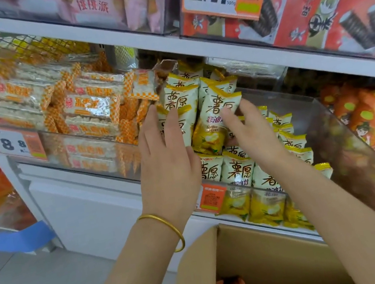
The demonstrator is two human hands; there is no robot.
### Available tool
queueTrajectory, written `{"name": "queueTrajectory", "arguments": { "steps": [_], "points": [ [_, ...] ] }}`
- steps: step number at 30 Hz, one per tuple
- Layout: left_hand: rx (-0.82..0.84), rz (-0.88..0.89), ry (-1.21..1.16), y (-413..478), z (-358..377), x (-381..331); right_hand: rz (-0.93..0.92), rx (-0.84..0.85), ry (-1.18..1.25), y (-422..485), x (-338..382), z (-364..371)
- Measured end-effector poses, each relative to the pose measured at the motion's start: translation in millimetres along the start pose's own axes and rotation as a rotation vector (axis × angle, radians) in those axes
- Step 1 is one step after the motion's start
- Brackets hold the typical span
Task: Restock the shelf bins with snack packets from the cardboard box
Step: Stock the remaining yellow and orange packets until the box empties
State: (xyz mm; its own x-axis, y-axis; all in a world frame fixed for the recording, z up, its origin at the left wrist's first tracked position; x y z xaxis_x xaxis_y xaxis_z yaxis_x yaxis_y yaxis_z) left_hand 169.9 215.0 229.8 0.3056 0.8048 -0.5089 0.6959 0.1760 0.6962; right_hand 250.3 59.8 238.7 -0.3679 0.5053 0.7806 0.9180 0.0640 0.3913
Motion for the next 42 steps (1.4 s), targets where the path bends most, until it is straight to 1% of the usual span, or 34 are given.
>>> {"name": "queueTrajectory", "arguments": {
  "steps": [2, 6, 11, 15, 19, 22, 25, 27, 30, 33, 34, 35, 37, 39, 42],
  "points": [
    [0.000, 0.003, 0.002, 0, 0, 0, 0.022, 0.051, -0.003, -6, -2, 5],
    [0.000, 0.003, 0.002, -1, 1, -1, 0.061, 0.082, 0.018, -7, 0, 1],
    [0.000, 0.018, -0.003, -1, 2, -1, 0.089, 0.172, -0.049, -6, 3, 4],
    [0.001, 0.018, -0.001, -1, 3, 0, 0.036, 0.178, -0.201, -2, 4, 18],
    [0.008, 0.022, 0.005, -2, 4, -1, 0.094, 0.204, -0.209, 1, -2, 21],
    [0.012, 0.022, 0.013, -2, 4, 0, 0.101, 0.226, -0.238, -1, -4, 27],
    [0.030, 0.034, 0.015, -4, 5, -1, 0.109, 0.207, -0.159, -6, 1, 21],
    [0.031, 0.052, 0.028, -4, 5, -1, 0.088, 0.171, -0.155, -14, 11, 10],
    [-0.011, 0.085, 0.031, -4, -3, -6, 0.049, 0.106, -0.126, -32, 28, -8],
    [-0.089, 0.216, -0.009, -15, -27, -32, 0.018, 0.044, -0.119, -68, 42, -29],
    [-0.089, 0.277, -0.017, -24, -33, -45, 0.011, 0.031, -0.113, -86, 41, -37],
    [-0.060, 0.340, -0.025, -36, -36, -59, 0.009, 0.034, -0.097, -107, 36, -43],
    [0.087, 0.467, -0.051, -69, -29, -85, 0.055, 0.092, -0.065, -158, 13, -50],
    [0.326, 0.550, -0.057, -110, -9, -98, 0.184, 0.179, -0.106, -211, -29, -53],
    [0.679, 0.545, 0.003, -174, 23, -92, 0.439, 0.264, -0.169, -287, -105, -61]
  ]
}}
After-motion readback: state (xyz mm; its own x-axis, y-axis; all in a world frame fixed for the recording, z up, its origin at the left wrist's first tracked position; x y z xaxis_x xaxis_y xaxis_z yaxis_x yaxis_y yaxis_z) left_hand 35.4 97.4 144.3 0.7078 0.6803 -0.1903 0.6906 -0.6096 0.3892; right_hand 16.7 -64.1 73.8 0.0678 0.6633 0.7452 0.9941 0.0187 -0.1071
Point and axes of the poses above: each hand's wrist, its own y-axis towards the middle knuckle, its own z-axis out of the palm, x = y × z, the point moved 8 cm from there along y, towards the middle knuckle
